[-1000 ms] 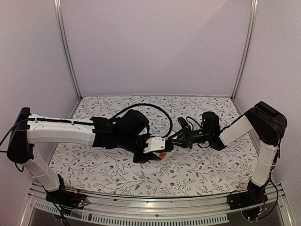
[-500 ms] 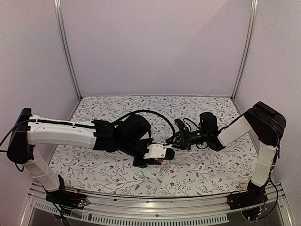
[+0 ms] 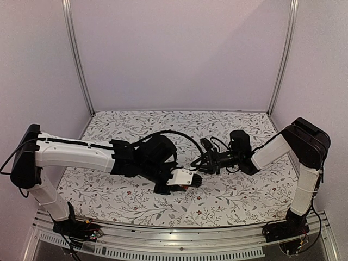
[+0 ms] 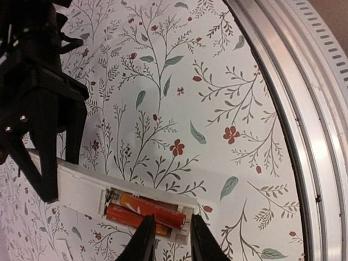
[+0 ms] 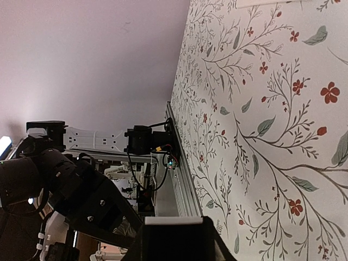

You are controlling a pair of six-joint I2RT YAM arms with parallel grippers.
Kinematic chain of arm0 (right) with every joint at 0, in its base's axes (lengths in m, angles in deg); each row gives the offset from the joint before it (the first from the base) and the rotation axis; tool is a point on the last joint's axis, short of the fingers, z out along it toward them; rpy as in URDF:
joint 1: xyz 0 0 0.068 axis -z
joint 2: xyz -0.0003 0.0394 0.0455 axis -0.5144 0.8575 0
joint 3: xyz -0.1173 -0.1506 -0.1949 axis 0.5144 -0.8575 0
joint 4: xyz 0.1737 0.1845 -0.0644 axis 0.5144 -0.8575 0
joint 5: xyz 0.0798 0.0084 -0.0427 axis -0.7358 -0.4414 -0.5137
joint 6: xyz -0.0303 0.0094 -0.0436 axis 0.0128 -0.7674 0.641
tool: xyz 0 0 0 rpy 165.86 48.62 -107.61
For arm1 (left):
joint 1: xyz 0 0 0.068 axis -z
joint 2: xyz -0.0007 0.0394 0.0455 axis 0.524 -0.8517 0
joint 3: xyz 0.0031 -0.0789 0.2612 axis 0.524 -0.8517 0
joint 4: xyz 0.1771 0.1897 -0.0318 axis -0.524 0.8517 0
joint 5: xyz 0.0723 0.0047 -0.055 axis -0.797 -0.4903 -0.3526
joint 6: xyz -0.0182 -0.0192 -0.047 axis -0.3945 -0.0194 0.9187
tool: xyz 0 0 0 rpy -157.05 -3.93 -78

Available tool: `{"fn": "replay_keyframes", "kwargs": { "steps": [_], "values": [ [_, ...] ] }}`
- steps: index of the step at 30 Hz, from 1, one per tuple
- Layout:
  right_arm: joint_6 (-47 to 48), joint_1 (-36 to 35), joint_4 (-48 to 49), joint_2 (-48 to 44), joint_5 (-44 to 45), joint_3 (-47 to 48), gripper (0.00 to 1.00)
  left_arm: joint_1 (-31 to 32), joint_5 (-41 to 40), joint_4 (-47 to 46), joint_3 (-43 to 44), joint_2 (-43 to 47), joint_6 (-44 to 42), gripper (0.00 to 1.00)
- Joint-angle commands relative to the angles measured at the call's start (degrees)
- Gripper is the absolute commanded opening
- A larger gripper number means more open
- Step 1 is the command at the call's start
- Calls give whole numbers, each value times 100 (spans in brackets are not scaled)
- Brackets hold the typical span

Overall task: Load the batteries into the remote control
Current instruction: Press the battery in the battery compartment.

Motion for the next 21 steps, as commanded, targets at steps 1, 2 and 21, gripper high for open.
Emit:
{"fn": "replay_keyframes", "kwargs": {
  "steps": [1, 2, 21],
  "values": [
    [61, -66, 60, 68, -97, 140, 0, 100, -35, 54, -35, -136, -71, 23],
    [56, -66, 60, 68, -95, 146, 0, 100, -43, 54, -27, -152, -73, 23],
    [60, -86, 68, 16, -64, 121, 0, 91, -467, 469, 514, -783, 306, 14]
  ]
}}
